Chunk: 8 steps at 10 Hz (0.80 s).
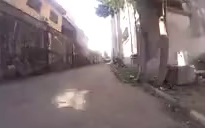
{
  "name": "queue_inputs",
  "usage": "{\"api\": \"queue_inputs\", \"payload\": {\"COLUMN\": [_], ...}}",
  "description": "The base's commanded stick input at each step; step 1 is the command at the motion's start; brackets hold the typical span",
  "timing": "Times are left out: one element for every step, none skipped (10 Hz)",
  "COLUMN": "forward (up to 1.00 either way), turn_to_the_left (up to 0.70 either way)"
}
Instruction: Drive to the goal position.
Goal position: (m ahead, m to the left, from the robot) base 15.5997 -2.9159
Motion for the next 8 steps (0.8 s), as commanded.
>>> {"api": "queue_inputs", "payload": {"forward": [1.0, 1.0, 1.0, 1.0, 1.0, 1.0, 1.0, 1.0], "turn_to_the_left": [0.0, 0.0, 0.0, 0.0, 0.0, 0.0, 0.0, 0.0]}}
